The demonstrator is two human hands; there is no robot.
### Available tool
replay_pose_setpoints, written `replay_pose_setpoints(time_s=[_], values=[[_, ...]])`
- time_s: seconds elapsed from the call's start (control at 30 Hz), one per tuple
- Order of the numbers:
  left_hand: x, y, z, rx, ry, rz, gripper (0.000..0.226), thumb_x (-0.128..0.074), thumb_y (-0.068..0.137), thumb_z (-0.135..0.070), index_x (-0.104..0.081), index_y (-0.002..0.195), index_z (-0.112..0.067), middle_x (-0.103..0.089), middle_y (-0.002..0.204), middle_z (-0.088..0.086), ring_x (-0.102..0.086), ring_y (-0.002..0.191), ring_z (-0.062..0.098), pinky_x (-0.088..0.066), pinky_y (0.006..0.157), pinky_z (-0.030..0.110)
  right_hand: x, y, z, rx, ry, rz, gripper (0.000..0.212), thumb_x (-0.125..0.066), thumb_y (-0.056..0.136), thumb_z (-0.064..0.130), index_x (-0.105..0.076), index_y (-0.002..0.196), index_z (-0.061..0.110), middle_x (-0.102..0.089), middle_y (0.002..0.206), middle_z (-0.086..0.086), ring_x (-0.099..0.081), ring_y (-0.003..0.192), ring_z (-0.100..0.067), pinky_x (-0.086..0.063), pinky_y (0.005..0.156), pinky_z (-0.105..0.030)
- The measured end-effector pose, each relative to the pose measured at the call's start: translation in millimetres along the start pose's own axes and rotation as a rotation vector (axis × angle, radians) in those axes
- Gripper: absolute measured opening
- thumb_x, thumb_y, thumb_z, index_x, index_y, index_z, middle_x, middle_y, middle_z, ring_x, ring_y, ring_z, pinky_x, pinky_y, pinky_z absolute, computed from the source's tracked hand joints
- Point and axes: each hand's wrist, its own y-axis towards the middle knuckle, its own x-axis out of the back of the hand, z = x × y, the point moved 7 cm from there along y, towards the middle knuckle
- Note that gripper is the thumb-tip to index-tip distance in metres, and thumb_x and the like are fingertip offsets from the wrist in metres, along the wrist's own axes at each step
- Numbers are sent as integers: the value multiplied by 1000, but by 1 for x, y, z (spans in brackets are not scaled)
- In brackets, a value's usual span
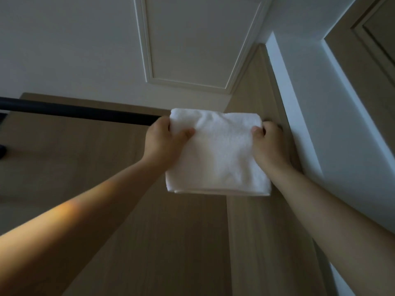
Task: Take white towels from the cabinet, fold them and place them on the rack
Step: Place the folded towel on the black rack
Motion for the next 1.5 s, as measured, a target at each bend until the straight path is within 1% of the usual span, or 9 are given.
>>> replay_pose_setpoints(time_s=[0.17,0.4,0.5,0.57,0.67,0.77,0.9,1.13,1.5], values=[[-10,22,2,42,22,-7,39,-71,84,-38,-44,69,-15,-47,68,-5,-45,60,7,-30,48,20,-15,21,1,-55,-45,15,24,-45,102,23,-57,102,3,-63,108,-20,-59,102,-33,-30,70,-26],[-12,5,19,11,-15,25,44,-72,82,-42,-46,66,-11,-49,60,-1,-45,51,11,-30,36,9,-9,-7,-13,-68,96,74,37,-46,101,34,-49,126,8,-55,91,6,-52,72,-11,-33,53,-23],[-13,-3,23,40,-54,20,44,-72,81,-44,-45,65,-13,-50,59,-3,-47,51,11,-32,36,9,-7,-27,-30,-199,133,170,49,-43,99,48,-48,130,10,-54,100,5,-52,78,-11,-35,57,-26],[-15,-6,26,63,-81,29,44,-70,81,-49,-53,70,-10,-59,68,-2,-58,64,14,-44,48,10,-8,-45,-43,-252,141,247,47,-43,97,53,-53,120,13,-56,98,6,-53,80,-11,-35,59,-27],[-21,-6,39,224,-140,139,53,-67,75,-66,-67,92,-16,-66,105,5,-65,99,27,-57,81,38,-7,-63,-46,-205,205,266,39,-45,98,50,-61,99,14,-63,92,0,-58,77,-11,-39,58,-26],[-33,-19,47,422,-422,398,55,-71,73,-62,-68,103,-17,-73,104,3,-72,92,21,-59,76,34,-2,-60,-41,-143,207,168,38,-45,99,46,-57,91,11,-60,85,-1,-56,72,-11,-37,55,-22],[-38,-37,51,392,-477,559,61,-74,68,-59,-66,108,-15,-76,97,0,-73,88,19,-60,73,34,1,-52,-23,24,151,-4,32,-43,102,38,-43,78,17,-50,72,5,-47,60,-4,-37,48,-7],[-30,-66,56,337,-501,641,57,-80,69,-51,-70,103,-6,-75,95,5,-72,91,22,-59,79,32,-13,-46,-25,65,187,-18,30,-42,103,35,-46,88,9,-51,73,4,-48,60,-4,-38,48,-8],[-16,-82,65,269,-544,520,36,-76,74,-33,-74,90,-1,-75,93,7,-73,90,22,-59,76,25,-10,-84,-47,-15,293,40,36,-51,97,41,-58,75,14,-55,63,4,-52,50,2,-36,46,-9]])
